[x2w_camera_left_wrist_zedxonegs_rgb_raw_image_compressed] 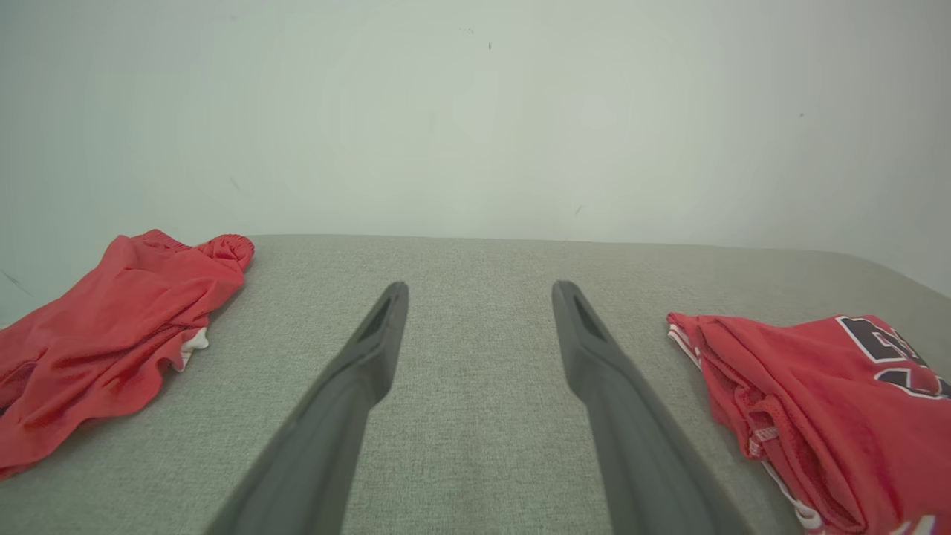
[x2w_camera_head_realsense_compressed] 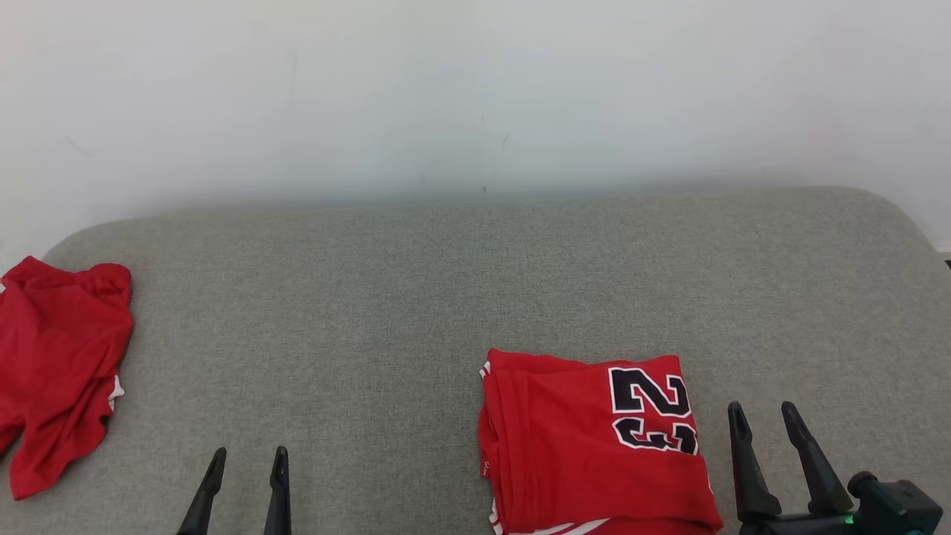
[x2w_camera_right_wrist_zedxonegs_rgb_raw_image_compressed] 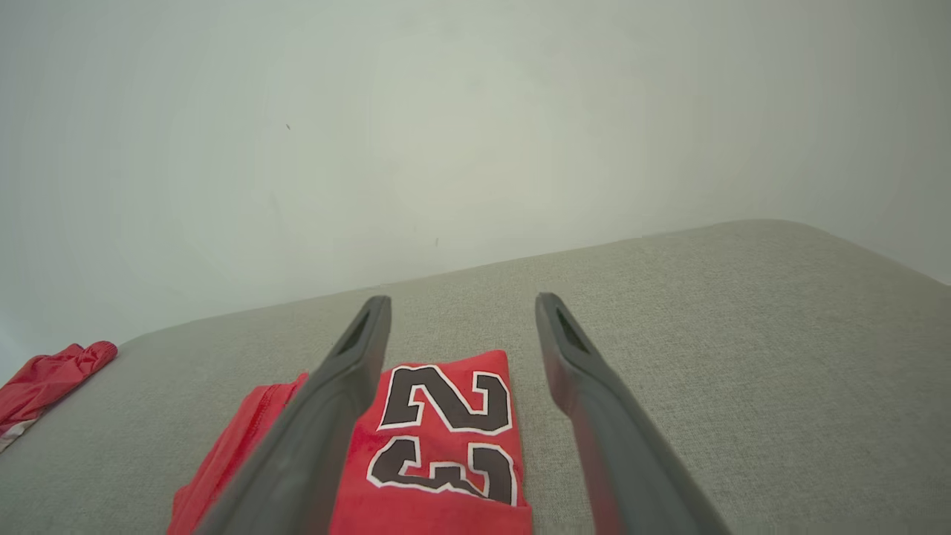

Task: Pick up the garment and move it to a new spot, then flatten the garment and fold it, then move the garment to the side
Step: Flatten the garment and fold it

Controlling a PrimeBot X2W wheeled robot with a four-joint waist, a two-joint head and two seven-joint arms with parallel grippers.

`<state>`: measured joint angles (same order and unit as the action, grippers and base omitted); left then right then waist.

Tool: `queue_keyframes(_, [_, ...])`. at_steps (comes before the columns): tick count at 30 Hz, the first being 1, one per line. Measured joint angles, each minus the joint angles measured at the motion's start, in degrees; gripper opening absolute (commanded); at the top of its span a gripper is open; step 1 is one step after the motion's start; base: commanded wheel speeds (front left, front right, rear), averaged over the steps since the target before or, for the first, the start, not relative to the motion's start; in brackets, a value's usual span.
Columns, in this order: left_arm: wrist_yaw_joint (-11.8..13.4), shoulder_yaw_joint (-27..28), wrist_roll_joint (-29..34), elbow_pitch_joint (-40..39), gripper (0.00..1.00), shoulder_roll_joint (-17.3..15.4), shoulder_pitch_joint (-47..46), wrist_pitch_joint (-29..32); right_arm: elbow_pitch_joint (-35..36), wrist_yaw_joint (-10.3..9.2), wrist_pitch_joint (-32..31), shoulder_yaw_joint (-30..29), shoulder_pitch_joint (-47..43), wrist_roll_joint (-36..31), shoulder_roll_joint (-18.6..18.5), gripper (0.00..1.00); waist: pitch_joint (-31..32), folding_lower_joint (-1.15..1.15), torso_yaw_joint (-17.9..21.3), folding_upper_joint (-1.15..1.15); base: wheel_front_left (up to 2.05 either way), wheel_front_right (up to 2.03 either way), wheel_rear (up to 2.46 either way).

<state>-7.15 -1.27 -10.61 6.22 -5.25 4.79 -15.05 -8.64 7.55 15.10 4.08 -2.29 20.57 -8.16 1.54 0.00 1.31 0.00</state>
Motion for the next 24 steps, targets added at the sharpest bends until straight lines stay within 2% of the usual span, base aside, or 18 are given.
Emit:
queue_keyframes(7, [-0.3,-1.4,0.0,-0.6,1.0,-2.0,0.7,0.0,0.6,0.0,0.0,-0.9,-1.5,-0.1,0.6,1.0,0.5,0.0,-0.5,0.0,0.0,0.0,0.0])
queue_keyframes(24, [-0.4,-0.9,1.0,-1.5,1.0,-2.1,0.8,0.0,0.4,0.01,0.0,-0.9,-1.8,-1.5,0.8,1.0,0.5,0.0,-1.3,0.0,0.0,0.0,0.0])
